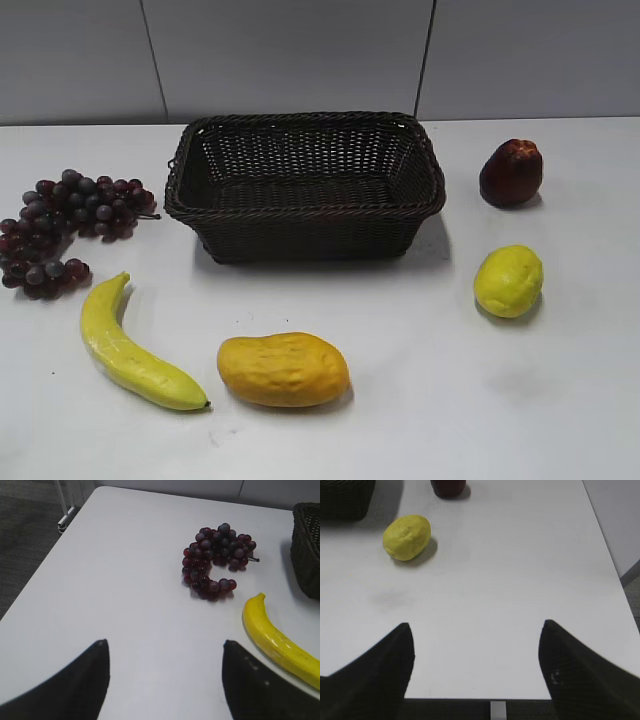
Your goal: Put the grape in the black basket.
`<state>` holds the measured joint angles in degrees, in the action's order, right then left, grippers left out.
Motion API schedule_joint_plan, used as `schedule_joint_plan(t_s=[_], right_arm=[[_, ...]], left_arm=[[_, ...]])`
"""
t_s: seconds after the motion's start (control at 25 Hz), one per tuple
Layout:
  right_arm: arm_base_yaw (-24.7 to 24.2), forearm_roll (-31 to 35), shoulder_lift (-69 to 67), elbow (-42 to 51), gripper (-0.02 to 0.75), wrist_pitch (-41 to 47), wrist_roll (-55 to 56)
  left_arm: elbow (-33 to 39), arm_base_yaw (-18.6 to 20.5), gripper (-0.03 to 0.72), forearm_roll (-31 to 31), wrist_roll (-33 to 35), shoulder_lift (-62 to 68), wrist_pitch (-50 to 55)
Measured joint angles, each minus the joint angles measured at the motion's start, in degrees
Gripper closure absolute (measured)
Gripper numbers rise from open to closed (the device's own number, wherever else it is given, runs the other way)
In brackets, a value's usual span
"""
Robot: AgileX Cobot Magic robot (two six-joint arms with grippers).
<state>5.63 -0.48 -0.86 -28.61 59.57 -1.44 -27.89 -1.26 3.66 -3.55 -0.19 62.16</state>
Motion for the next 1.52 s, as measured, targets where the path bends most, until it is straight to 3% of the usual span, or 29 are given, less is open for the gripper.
schedule_joint_plan(t_s=[0.28, 0.6, 0.88, 1.28, 1.52], right_arm=[[0.0, 0.0, 0.0, 0.0, 0.150, 0.0, 0.0], [0.0, 0.1, 0.0, 0.0, 0.150, 0.0, 0.0], [0.0, 0.1, 0.0, 0.0, 0.150, 0.0, 0.0], [0.0, 0.1, 0.0, 0.0, 0.150, 0.0, 0.0], [0.0, 0.1, 0.0, 0.0, 0.150, 0.0, 0.0]], left_arm=[[-0.6, 0.0, 0.154, 0.0, 0.0, 4.8, -3.0], [-0.9, 0.0, 0.154, 1.1, 0.0, 16.7, -21.2], [-1.1, 0.0, 0.154, 2.6, 0.0, 29.9, -31.1], [-1.5, 0.0, 0.141, 3.5, 0.3, 54.5, -38.1], [-8.6, 0.0, 0.083, 3.5, 4.0, 68.6, -38.5]])
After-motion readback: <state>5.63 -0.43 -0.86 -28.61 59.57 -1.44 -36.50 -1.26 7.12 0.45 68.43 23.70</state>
